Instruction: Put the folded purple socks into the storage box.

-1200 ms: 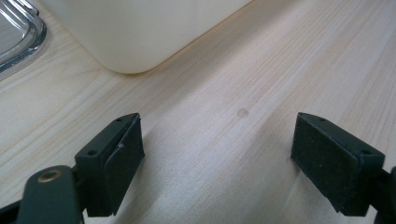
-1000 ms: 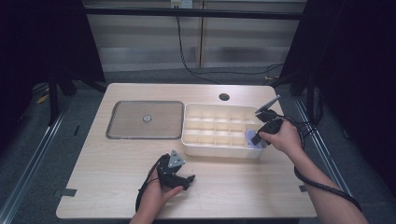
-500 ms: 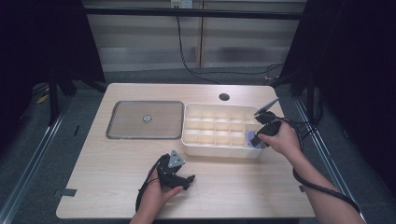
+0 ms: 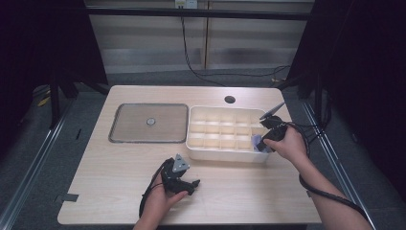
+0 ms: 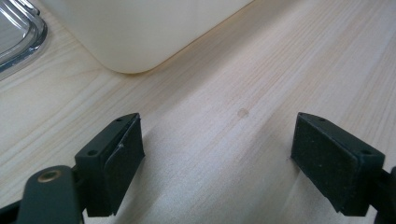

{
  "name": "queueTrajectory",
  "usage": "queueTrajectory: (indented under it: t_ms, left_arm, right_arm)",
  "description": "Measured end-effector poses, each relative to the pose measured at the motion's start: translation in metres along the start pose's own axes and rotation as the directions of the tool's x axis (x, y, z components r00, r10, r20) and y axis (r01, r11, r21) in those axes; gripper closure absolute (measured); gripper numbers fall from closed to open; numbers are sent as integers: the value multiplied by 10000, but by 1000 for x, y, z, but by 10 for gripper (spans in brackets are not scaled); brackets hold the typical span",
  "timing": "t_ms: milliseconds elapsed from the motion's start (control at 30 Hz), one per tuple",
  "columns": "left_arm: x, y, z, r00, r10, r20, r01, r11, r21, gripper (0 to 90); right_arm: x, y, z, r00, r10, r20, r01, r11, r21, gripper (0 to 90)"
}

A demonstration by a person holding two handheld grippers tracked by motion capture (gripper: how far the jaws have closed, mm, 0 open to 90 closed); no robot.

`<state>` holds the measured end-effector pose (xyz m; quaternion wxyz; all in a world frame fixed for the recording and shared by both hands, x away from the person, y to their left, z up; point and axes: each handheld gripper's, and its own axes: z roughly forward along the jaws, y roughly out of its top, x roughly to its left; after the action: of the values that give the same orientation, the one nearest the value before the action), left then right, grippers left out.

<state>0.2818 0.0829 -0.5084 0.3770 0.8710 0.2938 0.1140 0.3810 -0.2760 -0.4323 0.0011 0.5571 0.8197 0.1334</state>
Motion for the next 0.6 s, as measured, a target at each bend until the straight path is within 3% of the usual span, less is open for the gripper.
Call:
queueTrajectory:
  t_ms: [600]
  left_arm:
    - [0, 0, 0, 10000, -1, -7, 1, 10000, 4, 164]
  right_arm:
    - [4, 0, 0, 9994, -17, 342, 16, 10000, 49, 713]
